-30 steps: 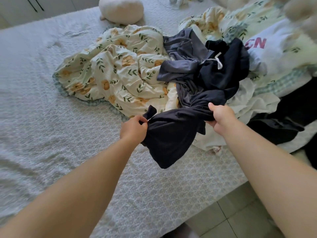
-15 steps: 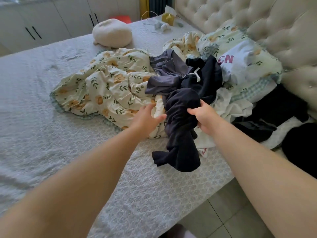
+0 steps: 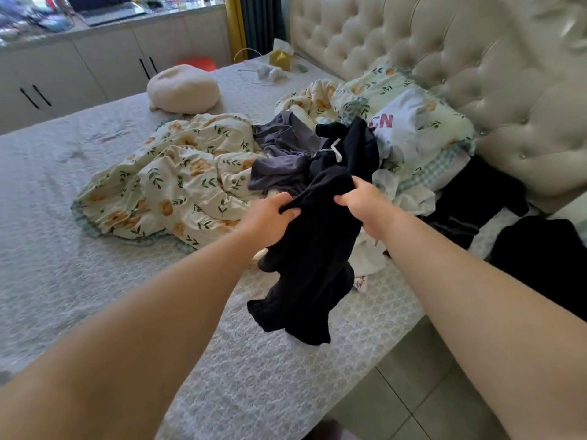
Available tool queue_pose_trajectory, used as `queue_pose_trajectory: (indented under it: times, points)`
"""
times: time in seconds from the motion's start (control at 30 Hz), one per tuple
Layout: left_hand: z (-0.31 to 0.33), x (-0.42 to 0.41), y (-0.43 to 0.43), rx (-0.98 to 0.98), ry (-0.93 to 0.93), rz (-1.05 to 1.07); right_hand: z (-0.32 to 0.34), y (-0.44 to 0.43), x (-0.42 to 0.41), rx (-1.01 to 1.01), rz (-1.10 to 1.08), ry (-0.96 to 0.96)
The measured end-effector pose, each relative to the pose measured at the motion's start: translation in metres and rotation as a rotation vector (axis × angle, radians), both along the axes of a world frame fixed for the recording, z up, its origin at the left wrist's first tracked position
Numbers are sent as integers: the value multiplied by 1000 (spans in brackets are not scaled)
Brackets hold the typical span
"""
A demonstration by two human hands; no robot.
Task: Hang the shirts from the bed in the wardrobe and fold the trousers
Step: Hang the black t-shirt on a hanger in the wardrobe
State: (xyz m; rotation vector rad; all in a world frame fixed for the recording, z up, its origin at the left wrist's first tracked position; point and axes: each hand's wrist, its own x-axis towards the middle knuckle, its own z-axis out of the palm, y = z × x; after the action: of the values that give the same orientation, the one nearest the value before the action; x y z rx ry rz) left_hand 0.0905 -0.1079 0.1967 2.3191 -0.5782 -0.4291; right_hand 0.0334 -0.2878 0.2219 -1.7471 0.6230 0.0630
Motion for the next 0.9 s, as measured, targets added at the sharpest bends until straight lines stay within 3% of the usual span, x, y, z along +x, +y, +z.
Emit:
queue_pose_trajectory:
  times: [0.13, 0.23, 0.4, 0.6, 0.77, 0.9]
  points:
    - [9, -4, -1, 34, -8, -59, 3, -9, -5, -130, -106, -31]
    - [12, -7, -8, -39, 127, -53, 3, -14, -13, -152, -214, -139]
    - [13, -17, -23, -262, 414, 138, -12, -13, -33, -224, 59, -63]
    - [17, -22, -32, -400, 537, 265, -32, 10, -53, -361, 285, 43]
    - [18, -24, -36, -398, 512, 369, -40, 40, -64, -319, 285, 22]
    - [18, -25, -37, -470, 544, 478, -43, 45, -66, -540, 105, -35]
